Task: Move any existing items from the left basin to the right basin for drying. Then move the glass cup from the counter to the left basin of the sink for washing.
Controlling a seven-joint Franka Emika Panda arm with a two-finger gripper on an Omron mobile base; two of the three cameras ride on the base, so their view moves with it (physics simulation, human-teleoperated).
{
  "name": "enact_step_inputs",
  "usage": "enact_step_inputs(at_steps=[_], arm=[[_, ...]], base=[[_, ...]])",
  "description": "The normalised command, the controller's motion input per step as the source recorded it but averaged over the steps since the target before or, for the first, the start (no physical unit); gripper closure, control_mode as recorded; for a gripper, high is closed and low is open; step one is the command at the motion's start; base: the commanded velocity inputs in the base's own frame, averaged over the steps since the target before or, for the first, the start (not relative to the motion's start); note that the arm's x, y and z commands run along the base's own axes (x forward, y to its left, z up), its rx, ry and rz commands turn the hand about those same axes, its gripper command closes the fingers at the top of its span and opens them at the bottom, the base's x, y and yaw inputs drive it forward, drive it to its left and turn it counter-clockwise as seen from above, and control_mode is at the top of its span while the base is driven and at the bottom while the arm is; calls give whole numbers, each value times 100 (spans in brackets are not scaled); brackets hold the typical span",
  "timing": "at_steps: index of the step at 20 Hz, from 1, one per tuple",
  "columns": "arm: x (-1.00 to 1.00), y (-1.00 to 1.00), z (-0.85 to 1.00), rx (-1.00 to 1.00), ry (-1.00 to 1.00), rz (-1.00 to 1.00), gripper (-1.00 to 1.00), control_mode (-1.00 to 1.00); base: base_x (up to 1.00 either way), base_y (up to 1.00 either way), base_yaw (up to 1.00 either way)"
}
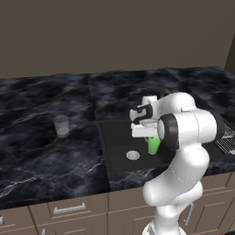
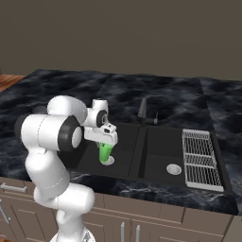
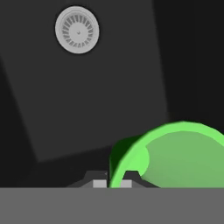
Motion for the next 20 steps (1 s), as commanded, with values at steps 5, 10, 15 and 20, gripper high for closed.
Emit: enact_step_inputs(at_steps=[5, 10, 15, 20], arm=[[-4, -14, 46, -3, 1, -10, 100, -100], [-18, -15, 28, -2, 4, -13, 100, -100], [-23, -17, 22, -1, 7, -14, 100, -100], [-23, -23, 22, 0, 5, -14, 100, -100]], base=[[0, 0, 0], [0, 0, 0], [0, 0, 0], [0, 0, 0]])
